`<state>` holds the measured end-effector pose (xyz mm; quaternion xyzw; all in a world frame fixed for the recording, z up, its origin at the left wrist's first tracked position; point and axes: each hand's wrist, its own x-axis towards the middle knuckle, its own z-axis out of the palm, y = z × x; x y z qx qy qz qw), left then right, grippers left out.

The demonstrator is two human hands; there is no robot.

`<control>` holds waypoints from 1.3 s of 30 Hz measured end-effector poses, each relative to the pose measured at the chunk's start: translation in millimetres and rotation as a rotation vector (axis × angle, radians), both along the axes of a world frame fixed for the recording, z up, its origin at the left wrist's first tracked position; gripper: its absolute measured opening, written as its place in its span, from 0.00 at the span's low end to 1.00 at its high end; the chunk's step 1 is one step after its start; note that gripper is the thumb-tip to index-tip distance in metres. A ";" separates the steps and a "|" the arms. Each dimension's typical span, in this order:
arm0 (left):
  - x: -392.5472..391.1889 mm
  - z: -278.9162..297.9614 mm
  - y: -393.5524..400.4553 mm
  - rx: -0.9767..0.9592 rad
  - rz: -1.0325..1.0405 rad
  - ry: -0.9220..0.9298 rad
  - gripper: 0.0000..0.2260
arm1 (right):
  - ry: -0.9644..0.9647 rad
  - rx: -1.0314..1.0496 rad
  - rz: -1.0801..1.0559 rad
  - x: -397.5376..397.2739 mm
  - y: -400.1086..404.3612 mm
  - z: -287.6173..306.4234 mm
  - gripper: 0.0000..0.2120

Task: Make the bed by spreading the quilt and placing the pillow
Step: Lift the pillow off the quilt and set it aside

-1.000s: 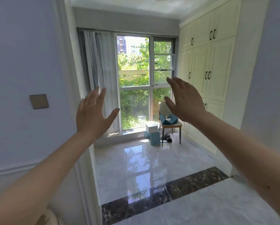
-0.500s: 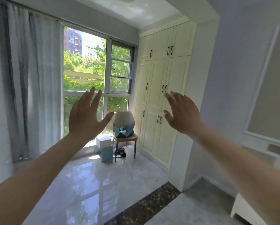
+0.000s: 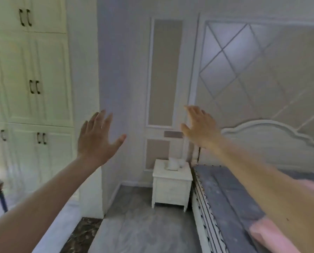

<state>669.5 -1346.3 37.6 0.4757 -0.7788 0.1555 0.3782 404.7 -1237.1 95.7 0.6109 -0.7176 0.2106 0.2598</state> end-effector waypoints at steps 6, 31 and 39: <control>-224.6 3.2 -37.0 -0.008 -0.375 0.009 0.37 | 0.014 0.001 -0.415 -177.5 52.2 5.5 0.25; -783.0 -64.1 -18.1 0.067 -1.198 -0.047 0.38 | -0.230 0.110 -1.381 -524.9 171.3 -94.0 0.24; -901.0 -149.3 -123.4 0.206 -1.117 -0.180 0.39 | -0.278 0.379 -1.300 -629.3 81.6 -190.8 0.27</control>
